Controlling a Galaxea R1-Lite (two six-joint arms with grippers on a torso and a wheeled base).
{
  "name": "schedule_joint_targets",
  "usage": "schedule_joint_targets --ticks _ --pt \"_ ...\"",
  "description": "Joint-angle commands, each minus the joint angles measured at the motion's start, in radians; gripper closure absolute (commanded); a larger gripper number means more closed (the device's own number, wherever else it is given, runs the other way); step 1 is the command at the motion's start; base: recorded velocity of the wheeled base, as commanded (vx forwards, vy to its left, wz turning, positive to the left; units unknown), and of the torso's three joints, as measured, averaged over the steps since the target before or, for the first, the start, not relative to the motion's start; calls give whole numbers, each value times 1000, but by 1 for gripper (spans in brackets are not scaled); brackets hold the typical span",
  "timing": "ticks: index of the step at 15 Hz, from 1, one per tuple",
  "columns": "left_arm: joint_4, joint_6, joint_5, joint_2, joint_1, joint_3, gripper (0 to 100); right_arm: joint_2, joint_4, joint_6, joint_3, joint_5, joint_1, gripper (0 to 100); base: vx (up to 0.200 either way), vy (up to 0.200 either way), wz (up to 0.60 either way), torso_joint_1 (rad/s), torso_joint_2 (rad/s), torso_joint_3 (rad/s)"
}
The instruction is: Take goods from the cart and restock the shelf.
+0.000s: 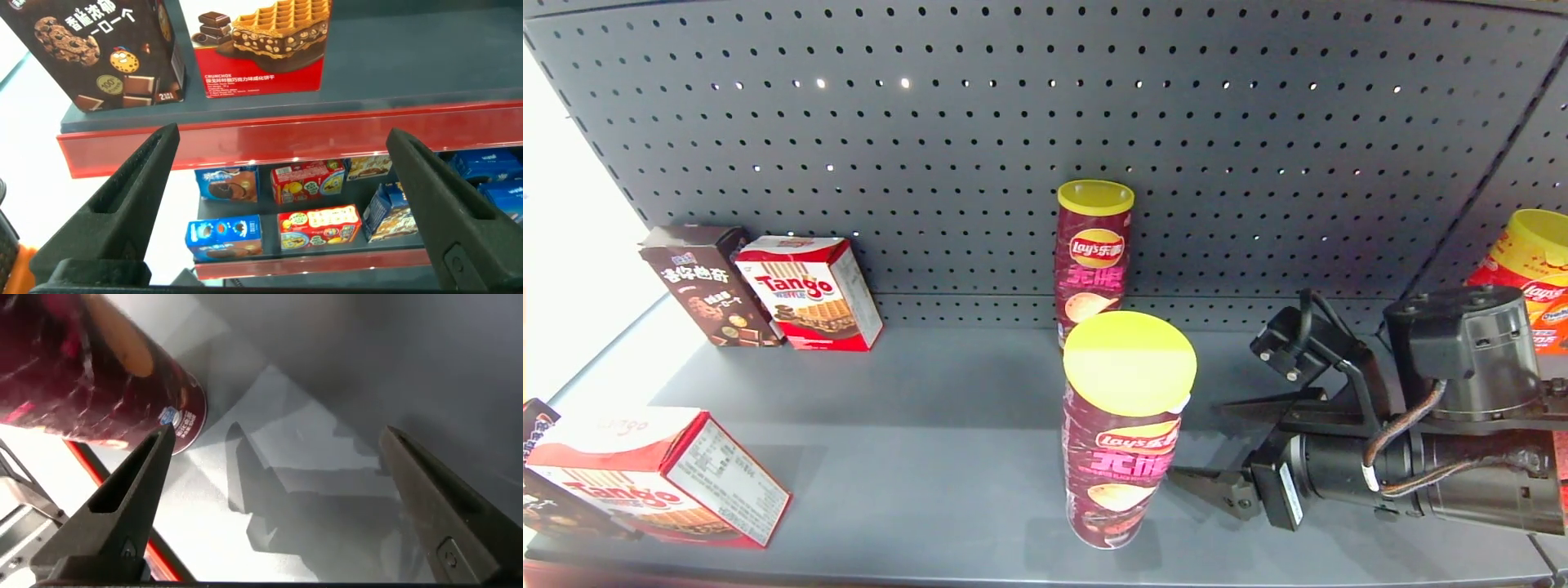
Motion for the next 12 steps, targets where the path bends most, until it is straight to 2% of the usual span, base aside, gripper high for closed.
schedule_joint_targets --ticks 1,12 --pt "0 0 0 1 0 0 0 6 -1 -9 3 1 5 0 0 0 0 0 0 0" --pt "0 0 0 1 0 0 0 18 -5 -9 4 1 41 0 0 0 0 0 0 0"
